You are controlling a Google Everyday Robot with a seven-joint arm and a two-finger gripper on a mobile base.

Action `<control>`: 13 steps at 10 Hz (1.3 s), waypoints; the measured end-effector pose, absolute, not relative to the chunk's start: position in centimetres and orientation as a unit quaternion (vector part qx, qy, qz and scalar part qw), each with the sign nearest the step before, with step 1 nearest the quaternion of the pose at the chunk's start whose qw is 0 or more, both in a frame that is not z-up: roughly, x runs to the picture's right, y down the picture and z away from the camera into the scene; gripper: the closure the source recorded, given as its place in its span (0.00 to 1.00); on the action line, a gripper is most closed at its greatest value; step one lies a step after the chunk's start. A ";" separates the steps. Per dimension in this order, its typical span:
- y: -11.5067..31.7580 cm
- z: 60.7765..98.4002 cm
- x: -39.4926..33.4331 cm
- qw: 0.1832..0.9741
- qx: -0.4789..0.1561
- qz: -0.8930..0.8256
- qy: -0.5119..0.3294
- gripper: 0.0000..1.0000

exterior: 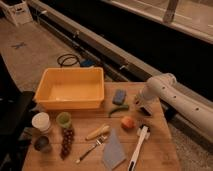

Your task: Wipe table surface with eraser

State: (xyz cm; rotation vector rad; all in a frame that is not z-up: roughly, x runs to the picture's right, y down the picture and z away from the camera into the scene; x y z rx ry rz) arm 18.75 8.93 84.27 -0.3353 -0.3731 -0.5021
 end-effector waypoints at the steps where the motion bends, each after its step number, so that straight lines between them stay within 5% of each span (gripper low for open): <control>1: 8.9 84.4 18.3 0.936 -0.161 -0.248 -0.189 1.00; 13: 11.1 87.6 21.6 0.932 -0.227 -0.232 -0.162 1.00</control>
